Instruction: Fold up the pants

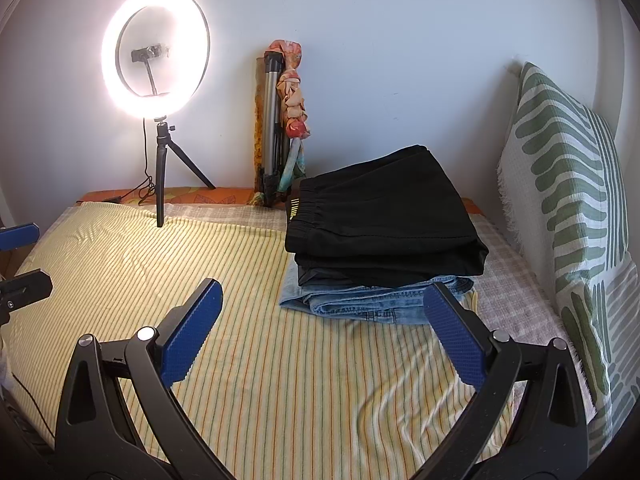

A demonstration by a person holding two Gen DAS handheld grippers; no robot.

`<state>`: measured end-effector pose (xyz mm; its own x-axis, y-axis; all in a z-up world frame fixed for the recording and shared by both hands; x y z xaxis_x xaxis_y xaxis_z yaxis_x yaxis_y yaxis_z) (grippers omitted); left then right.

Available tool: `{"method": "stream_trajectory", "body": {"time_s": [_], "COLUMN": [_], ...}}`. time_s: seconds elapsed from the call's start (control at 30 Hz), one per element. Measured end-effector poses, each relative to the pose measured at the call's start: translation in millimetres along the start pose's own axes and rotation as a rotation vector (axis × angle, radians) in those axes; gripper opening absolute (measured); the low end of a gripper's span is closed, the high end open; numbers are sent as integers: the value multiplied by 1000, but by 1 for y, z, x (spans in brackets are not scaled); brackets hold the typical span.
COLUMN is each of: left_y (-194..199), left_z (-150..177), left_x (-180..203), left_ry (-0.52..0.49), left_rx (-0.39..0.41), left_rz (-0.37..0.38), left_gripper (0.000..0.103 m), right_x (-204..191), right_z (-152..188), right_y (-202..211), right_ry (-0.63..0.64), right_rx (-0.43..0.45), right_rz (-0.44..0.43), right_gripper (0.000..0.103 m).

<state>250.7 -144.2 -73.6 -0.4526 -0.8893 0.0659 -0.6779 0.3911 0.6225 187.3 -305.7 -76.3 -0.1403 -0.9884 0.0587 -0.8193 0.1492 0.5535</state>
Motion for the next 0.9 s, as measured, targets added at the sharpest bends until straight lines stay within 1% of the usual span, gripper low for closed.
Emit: {"method": "stream_trajectory", "body": {"time_s": [0.9], "left_y": [3], "left_z": [0], "left_x": [2], "left_ry": [-8], "left_rx": [3], "left_rz": [-1], "left_gripper": [100], "right_x": [0], "right_z": [0], "right_y": [1], "right_ry": [0], "right_rx": [-1], "right_rz": [0], "right_gripper": [102]}}
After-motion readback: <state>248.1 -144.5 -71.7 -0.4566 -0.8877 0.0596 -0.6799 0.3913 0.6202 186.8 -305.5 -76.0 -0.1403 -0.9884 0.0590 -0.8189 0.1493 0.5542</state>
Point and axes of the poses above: each gripper's, at about its wrist camera, not at the fingertips, and y roughly against the way its jaws point, x to its right, z to its underside, the point moved 8 cm from there along -y, roughly the way its jaws point
